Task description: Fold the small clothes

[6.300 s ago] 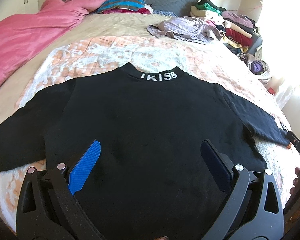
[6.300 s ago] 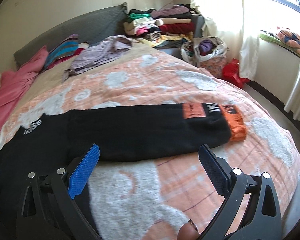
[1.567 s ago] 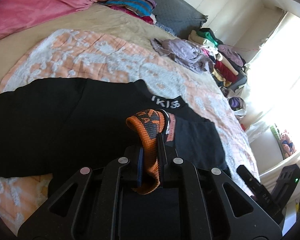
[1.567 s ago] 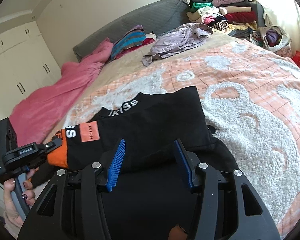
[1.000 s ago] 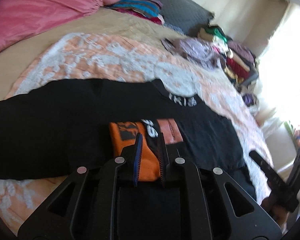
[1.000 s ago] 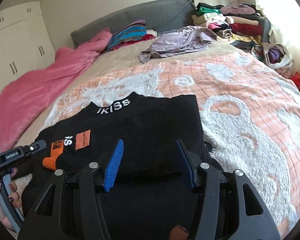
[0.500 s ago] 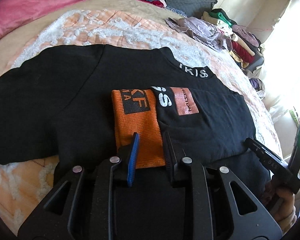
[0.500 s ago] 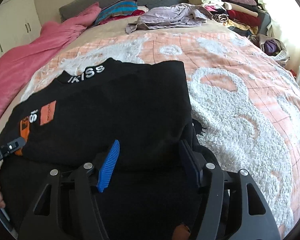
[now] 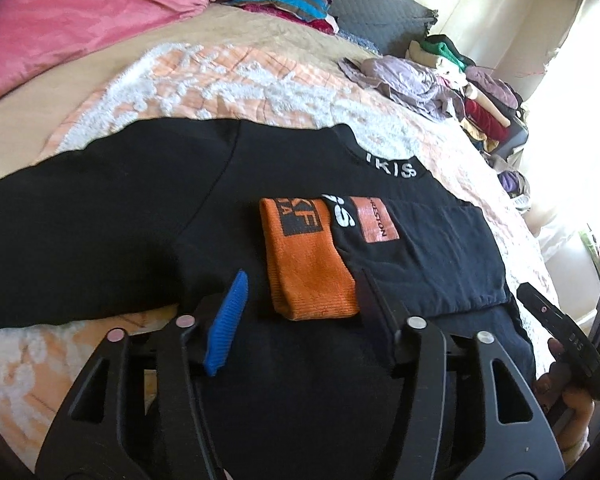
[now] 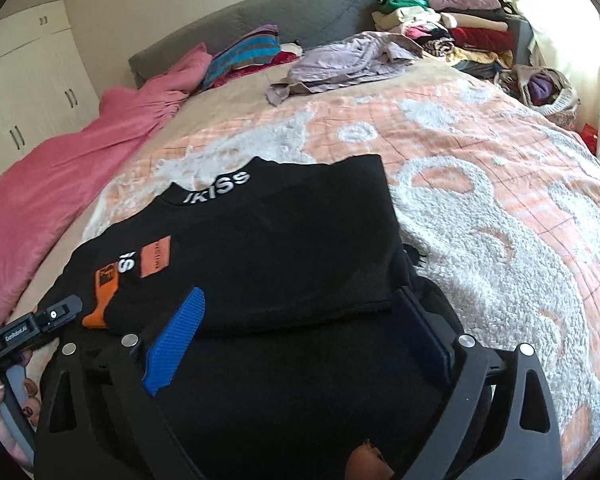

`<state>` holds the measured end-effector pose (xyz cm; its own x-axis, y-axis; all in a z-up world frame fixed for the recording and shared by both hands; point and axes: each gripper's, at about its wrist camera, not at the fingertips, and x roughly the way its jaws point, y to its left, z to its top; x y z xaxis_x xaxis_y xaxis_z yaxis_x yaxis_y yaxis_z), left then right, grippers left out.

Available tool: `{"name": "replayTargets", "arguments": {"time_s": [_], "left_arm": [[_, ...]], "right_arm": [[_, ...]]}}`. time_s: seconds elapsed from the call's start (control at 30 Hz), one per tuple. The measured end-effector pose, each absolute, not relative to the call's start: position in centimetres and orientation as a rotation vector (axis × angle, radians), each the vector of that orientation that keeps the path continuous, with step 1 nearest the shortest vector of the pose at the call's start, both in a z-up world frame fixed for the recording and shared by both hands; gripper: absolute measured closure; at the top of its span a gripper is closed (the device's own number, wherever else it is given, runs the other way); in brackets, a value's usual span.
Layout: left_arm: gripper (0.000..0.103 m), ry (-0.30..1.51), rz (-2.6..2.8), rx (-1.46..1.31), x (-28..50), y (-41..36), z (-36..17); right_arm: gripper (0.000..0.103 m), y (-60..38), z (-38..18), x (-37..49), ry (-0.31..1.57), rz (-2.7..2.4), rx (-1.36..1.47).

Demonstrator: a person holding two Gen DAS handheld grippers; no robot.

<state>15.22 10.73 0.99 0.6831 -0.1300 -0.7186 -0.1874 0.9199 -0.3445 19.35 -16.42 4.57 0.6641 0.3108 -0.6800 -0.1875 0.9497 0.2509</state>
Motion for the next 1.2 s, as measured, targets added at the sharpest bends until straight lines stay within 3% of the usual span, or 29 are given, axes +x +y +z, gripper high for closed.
{"name": "replayTargets", "arguments": {"time_s": [0.2,0.3,0.43,1.2], "left_arm": [[0.038,0.791,0.08,-0.383,14.2,11.3,2.0],[0.017,0.772,0.113,-0.371,13.8,11.8,2.5],[0.011,0.752,0.157,-0.36,13.1,12.8,3.1],[0.01,0.681,0.327,-0.392,8.5,18.7,4.3]], "right_arm": [[0.005,-15.4,5.8,18.4,0.756,0.311,0.156],[0.005,-14.8,6.6,18.1,0.736,0.32,0.149],[0.005,-13.7,7.5,17.6,0.716,0.34,0.14],[0.005,-4.4,9.3,14.9,0.68,0.526,0.034]]}}
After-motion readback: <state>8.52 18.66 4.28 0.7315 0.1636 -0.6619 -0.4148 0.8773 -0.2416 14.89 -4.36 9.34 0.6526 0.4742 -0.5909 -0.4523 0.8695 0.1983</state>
